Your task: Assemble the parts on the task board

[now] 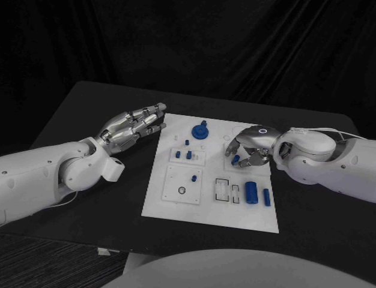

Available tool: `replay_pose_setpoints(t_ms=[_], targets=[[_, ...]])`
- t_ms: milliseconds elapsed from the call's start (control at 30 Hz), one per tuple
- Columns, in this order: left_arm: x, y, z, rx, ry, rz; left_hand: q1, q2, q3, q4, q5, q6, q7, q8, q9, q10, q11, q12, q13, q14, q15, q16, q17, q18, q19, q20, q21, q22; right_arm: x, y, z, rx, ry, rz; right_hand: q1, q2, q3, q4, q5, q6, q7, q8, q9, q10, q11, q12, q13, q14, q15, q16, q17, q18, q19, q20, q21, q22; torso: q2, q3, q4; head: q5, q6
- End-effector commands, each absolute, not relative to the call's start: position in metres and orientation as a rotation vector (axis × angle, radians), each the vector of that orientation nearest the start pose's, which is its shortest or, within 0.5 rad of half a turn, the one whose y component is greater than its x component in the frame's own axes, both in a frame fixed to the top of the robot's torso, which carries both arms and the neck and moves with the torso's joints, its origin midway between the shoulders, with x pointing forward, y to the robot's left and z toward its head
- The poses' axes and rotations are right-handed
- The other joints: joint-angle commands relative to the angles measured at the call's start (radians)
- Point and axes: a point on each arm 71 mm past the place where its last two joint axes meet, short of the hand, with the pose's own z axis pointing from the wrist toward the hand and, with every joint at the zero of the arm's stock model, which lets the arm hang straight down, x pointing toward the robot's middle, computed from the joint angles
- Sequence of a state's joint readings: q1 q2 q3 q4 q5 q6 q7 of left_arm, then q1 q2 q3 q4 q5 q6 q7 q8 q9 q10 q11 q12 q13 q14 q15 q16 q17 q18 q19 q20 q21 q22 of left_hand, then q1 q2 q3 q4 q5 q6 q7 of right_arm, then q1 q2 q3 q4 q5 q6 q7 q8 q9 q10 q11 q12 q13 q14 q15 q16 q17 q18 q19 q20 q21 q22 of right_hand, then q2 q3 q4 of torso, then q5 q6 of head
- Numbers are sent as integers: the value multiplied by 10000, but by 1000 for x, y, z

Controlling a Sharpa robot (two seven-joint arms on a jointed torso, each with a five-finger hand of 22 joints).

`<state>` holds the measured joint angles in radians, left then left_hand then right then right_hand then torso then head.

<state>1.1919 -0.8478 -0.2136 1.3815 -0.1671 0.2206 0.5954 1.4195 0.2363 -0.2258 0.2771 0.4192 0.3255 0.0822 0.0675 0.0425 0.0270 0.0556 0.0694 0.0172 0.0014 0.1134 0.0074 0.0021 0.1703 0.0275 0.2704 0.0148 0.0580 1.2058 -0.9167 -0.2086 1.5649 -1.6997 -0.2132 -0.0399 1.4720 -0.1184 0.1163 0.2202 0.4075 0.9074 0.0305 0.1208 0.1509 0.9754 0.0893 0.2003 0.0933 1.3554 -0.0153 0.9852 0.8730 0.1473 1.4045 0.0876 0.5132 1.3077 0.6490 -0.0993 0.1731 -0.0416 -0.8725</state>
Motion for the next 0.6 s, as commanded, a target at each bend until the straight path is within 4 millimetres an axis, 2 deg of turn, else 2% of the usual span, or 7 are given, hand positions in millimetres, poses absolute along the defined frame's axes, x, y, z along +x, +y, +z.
replay_pose_setpoints(t_ms=[33,133,400,600], targets=[[467,228,-234,-8148,16651,-19183,31,56,23,-20,51,39,10,68,9,-68,2,-21,-11,1,71,-51,-9,103,-32,63,1,17,443,-217,-246,-5485,18233,5426,117,2,116,-97,210,178,55,65,68,187,-19,19,4,25,-44,-21,-22,-82,34,-43,51,807,-4,-9,5,1,-1],[467,228,-234,-8157,16666,-19182,46,57,32,-36,74,42,16,72,9,-69,10,-19,-11,1,79,-51,-9,104,-29,68,3,19,442,-216,-247,-5529,18308,5449,135,-36,314,-145,258,528,148,193,218,568,-56,4,-10,3,-41,-50,-66,-86,-3,-42,71,803,0,-11,4,4,-1],[467,227,-235,-8162,16730,-19217,66,62,44,-55,100,43,23,75,9,-71,17,-20,-11,3,85,-48,-8,104,-22,74,6,29,441,-216,-248,-5545,18263,5529,131,-174,785,-183,248,945,324,299,505,1531,-212,-35,-36,-96,24,-186,-237,-75,-120,-10,6,772,4,-10,25,-10,-1],[467,227,-235,-8170,16776,-19224,76,64,50,-65,113,46,26,77,9,-71,19,-17,-11,5,91,-45,-6,104,-15,78,10,40,440,-216,-246,-5507,18130,5598,228,-237,1063,-292,239,1200,505,386,695,2080,-318,-46,-14,-254,-29,-514,-581,-11,-256,-38,-317,704,-6,-19,16,13,-1]])
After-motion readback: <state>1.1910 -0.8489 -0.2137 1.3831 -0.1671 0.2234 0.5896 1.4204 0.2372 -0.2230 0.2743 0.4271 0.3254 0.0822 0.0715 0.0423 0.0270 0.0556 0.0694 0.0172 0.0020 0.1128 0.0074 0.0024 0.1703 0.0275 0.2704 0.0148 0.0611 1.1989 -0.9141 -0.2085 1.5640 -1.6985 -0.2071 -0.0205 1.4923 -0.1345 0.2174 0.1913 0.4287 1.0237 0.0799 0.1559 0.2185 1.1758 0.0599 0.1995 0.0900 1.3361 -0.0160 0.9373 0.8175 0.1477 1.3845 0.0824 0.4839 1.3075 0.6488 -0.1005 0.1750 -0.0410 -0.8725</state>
